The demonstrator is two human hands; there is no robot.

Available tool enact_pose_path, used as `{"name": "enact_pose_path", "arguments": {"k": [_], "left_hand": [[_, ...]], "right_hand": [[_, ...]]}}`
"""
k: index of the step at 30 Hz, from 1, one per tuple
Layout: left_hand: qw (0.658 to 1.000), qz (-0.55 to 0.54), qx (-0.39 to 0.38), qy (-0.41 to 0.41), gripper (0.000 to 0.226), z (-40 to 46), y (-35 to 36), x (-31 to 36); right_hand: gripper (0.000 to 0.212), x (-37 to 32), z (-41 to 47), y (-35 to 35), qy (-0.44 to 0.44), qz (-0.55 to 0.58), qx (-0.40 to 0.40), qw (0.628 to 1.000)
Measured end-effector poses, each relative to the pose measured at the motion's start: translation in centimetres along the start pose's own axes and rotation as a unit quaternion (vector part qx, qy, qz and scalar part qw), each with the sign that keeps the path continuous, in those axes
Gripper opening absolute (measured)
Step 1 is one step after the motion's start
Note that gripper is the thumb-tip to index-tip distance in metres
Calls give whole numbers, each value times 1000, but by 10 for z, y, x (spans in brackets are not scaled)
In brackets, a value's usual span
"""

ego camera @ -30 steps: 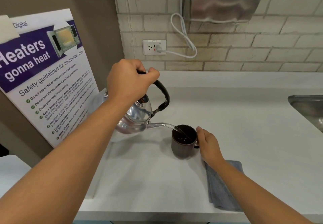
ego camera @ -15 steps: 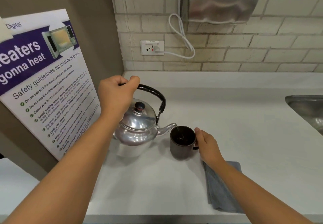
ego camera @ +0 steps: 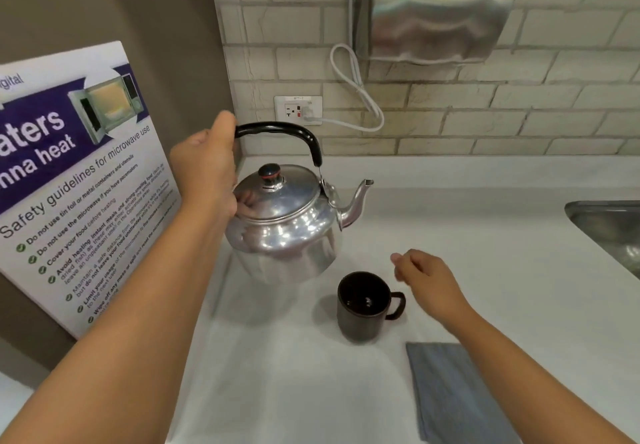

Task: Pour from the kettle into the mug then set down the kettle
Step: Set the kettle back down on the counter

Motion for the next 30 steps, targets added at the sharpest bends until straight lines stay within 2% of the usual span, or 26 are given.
{"name": "enact_pose_path", "arguments": {"k": [4,6,9,12,16,21,30], "left_hand": [[1000,-2,-2,24,37,14,15,-17],[1000,-3,-9,29,41,18,21,-34],[999,12,-20,43,43,27,25,-62],[998,36,-24,36,42,42,27,-91],[998,62,-26,7,38,61,30,-125],[996,79,-27,-19,36,76,32,-155],[996,87,-15,1,47,81,30,-179]], "right_hand": [[40,-66,28,-34,-56,60,81,993],[41,-103,44,-42,-99,90,96,986],[40,-150,66,-33,-169,112,85,976],[30,-175,96,2,-205,74,50,975],[19,-166,132,58,-224,0,-10,975],[36,-133,157,105,-227,-118,-69,964],[38,-108,175,130,-283,-174,-79,940]]}}
Point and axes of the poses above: each hand's wrist, its own z-axis towards the middle knuckle, its own y-axis out of the palm, x = y × z, the point moved 4 cm from there along z, towards the middle knuckle, and after that the axes turned 3 degrees about -z, right-handed, at the moved point
